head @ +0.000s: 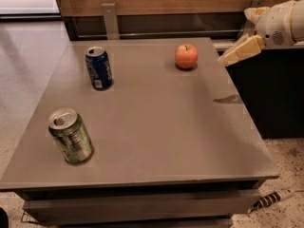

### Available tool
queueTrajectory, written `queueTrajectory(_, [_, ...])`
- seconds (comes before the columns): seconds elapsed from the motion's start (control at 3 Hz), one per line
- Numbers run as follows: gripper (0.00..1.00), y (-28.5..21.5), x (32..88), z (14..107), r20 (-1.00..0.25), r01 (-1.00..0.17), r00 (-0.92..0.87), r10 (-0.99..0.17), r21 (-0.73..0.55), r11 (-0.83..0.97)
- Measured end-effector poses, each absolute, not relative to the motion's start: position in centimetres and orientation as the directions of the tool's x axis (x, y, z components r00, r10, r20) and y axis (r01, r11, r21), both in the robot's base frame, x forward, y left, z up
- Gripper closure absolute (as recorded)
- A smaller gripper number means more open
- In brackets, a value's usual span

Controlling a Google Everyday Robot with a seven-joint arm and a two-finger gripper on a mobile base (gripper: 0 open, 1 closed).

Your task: Move apple near green can

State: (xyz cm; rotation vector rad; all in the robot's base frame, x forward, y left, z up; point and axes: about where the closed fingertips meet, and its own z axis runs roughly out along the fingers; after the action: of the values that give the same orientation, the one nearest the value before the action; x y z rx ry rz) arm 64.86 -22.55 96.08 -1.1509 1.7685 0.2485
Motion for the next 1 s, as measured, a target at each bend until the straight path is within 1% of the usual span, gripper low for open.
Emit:
queueTrajectory(0.67, [0.00,-21.6,66.3,94.8,-0.816,-0.794,-0.096,-0.570,-0.283,0.538])
queueTrajectory(1.0, [0.00,-20.2,68.7,91.9,-0.833,-0.789,-0.136,-0.536,-0.236,0.567])
